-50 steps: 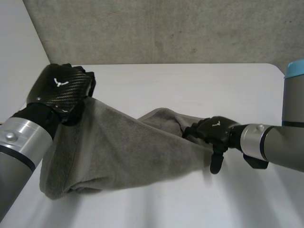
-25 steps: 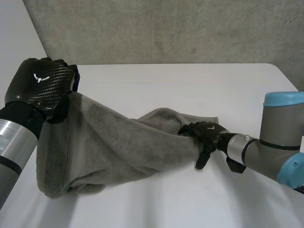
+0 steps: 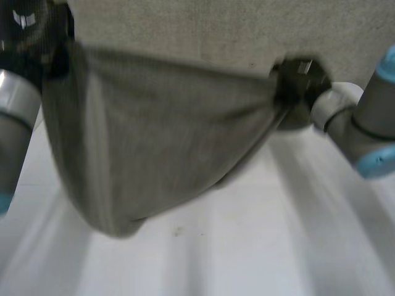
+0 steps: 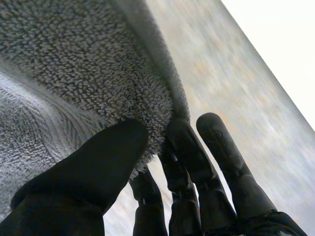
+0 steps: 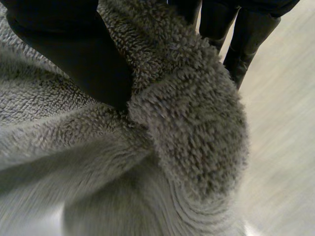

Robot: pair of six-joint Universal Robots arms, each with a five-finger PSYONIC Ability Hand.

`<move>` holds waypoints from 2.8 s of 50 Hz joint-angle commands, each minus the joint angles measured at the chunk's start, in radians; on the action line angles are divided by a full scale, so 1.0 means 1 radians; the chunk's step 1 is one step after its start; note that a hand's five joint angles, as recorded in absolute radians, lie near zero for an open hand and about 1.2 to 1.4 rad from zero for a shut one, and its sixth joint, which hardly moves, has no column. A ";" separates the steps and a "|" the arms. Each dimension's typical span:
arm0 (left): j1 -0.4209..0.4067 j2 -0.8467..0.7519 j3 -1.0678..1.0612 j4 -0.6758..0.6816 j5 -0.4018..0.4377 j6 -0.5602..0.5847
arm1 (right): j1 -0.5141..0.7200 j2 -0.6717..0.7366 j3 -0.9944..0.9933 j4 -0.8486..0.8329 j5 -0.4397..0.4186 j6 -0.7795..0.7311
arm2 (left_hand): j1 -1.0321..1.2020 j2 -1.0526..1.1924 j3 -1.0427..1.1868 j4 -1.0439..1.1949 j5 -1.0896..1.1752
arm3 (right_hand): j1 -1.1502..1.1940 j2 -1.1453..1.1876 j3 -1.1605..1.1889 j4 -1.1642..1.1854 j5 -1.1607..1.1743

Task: Fold the towel.

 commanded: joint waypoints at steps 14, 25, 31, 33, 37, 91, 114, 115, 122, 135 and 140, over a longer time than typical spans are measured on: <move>0.004 -0.259 0.242 0.110 -0.057 -0.192 | 0.015 -0.088 0.009 -0.084 0.039 -0.080 | 0.224 0.179 0.179 0.179 0.195 | 0.052 0.216 0.234 0.205 0.257; 0.000 -0.345 -0.206 0.163 0.031 -0.184 | -0.016 0.036 0.280 0.118 -0.030 -0.200 | 0.224 0.179 0.179 0.179 0.195 | 0.052 0.216 0.234 0.205 0.257; 0.003 -0.367 -0.308 0.165 0.032 -0.184 | -0.022 0.099 0.337 0.138 -0.012 -0.213 | 0.224 0.179 0.179 0.179 0.195 | -0.443 -0.278 -0.260 -0.290 -0.238; 0.006 -0.353 -0.319 0.163 0.032 -0.184 | -0.028 0.093 0.342 0.141 -0.009 -0.207 | 0.224 0.179 0.179 0.179 0.195 | -0.545 -0.381 -0.363 -0.392 -0.340; 0.006 -0.296 -0.328 0.162 0.032 -0.186 | -0.077 0.049 0.366 0.146 -0.009 -0.187 | 0.224 0.179 0.179 0.179 0.195 | -0.740 -0.575 -0.557 -0.587 -0.535; 0.098 -0.157 -0.403 0.163 0.023 -0.198 | -0.191 -0.017 0.521 0.019 -0.029 0.330 | 0.224 0.179 0.179 0.179 0.195 | 0.050 0.215 0.233 0.203 0.255; 0.101 -0.155 -0.418 0.162 0.028 -0.192 | -0.191 -0.034 0.485 0.078 -0.004 0.070 | 0.224 0.179 0.179 0.179 0.195 | -0.517 -0.353 -0.335 -0.364 -0.312; 0.101 -0.155 -0.418 0.162 0.026 -0.192 | -0.191 -0.034 0.485 0.078 -0.004 0.070 | 0.224 0.179 0.179 0.179 0.195 | -0.517 -0.352 -0.334 -0.364 -0.312; 0.101 -0.155 -0.417 0.162 0.026 -0.189 | -0.201 -0.034 0.478 0.081 -0.002 0.070 | 0.224 0.179 0.179 0.179 0.195 | -0.273 -0.109 -0.091 -0.120 -0.068; 0.098 -0.138 -0.420 0.139 0.029 -0.183 | -0.261 -0.106 0.429 0.245 -0.070 0.006 | 0.224 0.179 0.179 0.179 0.195 | 0.052 0.216 0.234 0.205 0.257; 0.090 -0.027 -0.444 0.000 0.035 -0.131 | -0.287 -0.223 0.449 0.349 -0.085 -0.241 | 0.224 0.179 0.179 0.179 0.195 | 0.052 0.216 0.234 0.205 0.257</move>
